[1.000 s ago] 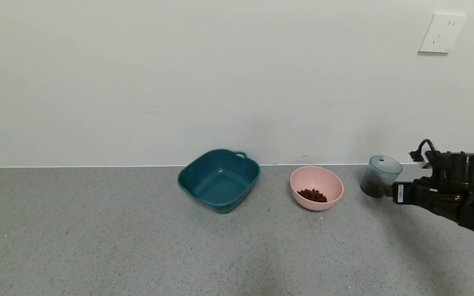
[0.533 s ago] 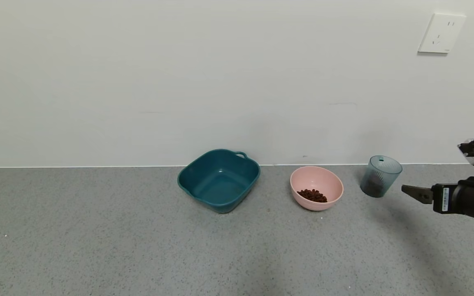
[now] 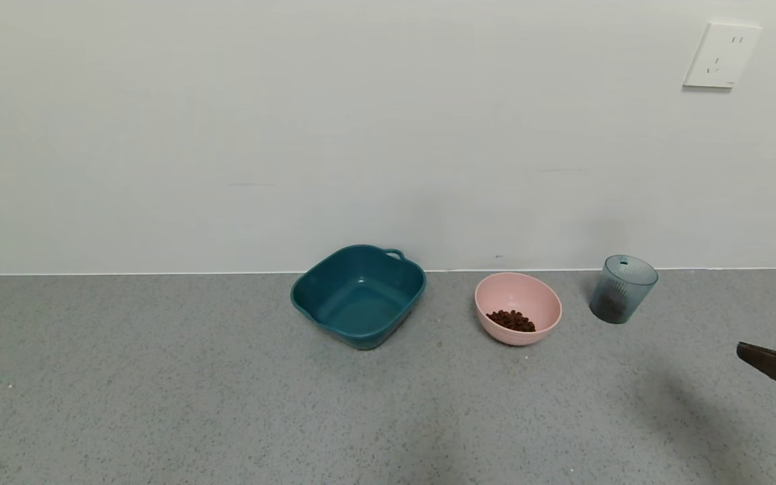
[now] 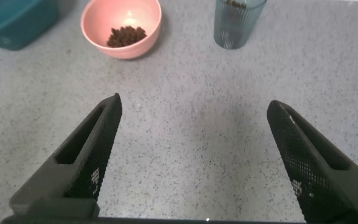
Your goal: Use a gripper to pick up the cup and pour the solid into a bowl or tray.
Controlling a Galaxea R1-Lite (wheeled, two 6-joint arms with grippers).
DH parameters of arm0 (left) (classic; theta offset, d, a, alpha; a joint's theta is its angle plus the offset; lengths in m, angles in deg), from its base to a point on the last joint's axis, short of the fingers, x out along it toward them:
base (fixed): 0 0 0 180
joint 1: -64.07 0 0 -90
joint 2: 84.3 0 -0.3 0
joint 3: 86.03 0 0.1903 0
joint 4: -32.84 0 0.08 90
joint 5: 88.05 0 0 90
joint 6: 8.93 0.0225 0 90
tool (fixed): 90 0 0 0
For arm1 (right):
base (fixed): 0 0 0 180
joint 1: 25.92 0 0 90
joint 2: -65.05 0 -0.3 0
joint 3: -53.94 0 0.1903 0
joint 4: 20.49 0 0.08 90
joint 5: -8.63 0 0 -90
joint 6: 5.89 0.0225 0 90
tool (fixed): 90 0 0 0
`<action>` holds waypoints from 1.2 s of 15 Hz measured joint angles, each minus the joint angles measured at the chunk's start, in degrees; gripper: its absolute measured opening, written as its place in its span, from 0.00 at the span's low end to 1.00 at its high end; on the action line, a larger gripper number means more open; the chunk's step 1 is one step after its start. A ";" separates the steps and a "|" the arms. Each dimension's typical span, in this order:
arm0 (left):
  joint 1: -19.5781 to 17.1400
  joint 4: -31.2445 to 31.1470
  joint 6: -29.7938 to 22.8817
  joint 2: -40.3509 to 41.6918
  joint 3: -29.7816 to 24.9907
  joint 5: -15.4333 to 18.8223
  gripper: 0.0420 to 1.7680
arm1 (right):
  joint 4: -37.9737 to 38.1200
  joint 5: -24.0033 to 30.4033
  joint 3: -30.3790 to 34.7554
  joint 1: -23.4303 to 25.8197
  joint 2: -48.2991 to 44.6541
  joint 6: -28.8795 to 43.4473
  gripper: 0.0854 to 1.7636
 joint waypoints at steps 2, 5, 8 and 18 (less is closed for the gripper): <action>-0.02 0.01 0.00 0.00 0.00 0.00 0.99 | 0.57 0.20 1.76 0.04 -6.10 0.00 0.96; -0.02 0.00 0.00 0.00 0.00 0.00 0.99 | 6.16 0.28 3.22 -1.27 -15.10 0.02 0.96; -0.02 0.00 0.00 0.00 0.00 0.00 0.99 | 12.21 0.30 3.15 -3.72 -23.80 0.04 0.96; -0.02 0.00 0.00 0.00 0.00 0.00 0.99 | 23.38 0.02 3.89 -5.56 -42.53 0.17 0.96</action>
